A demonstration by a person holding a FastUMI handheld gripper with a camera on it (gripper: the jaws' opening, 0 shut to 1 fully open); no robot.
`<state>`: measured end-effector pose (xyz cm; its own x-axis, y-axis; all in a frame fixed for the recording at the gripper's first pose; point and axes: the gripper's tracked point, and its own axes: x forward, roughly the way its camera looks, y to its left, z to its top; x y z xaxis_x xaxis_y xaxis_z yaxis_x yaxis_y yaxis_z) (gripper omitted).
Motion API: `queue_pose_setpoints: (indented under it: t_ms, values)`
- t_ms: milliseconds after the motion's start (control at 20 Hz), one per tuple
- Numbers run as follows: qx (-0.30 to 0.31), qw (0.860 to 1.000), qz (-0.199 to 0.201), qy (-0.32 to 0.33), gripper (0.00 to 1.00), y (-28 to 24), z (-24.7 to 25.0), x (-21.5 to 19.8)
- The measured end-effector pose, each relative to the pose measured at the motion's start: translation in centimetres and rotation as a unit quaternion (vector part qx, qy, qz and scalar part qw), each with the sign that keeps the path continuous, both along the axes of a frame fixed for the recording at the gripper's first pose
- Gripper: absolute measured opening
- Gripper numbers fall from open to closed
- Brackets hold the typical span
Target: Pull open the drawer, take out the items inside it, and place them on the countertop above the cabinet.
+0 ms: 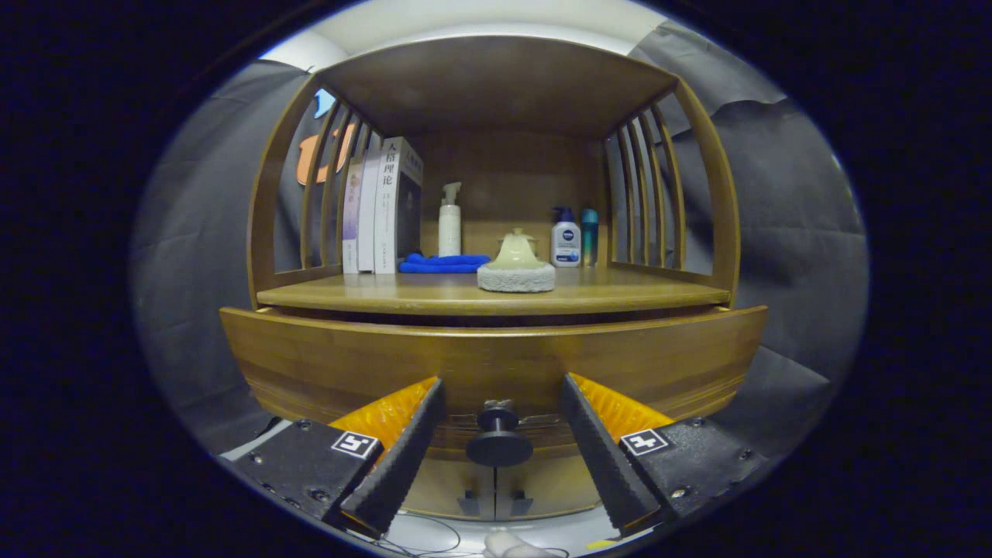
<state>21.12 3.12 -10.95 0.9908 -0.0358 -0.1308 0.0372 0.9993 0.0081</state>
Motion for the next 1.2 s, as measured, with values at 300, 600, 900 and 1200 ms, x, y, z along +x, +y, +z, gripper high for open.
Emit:
queue_pose_setpoints:
  t_ms: [300, 600, 900, 1200]
  values:
    - [0.003, 1.0, -0.002, 0.002, 0.99, 0.1, 0.1, 2.3]
    - [0.022, 1.0, 0.002, -0.006, 0.99, 0.3, 0.1, 3.0]
    - [0.016, 1.0, 0.001, -0.001, 0.98, 0.2, 0.0, 3.4]
    - [0.014, 0.998, 0.01, 0.061, 0.99, -0.1, -0.1, 2.4]
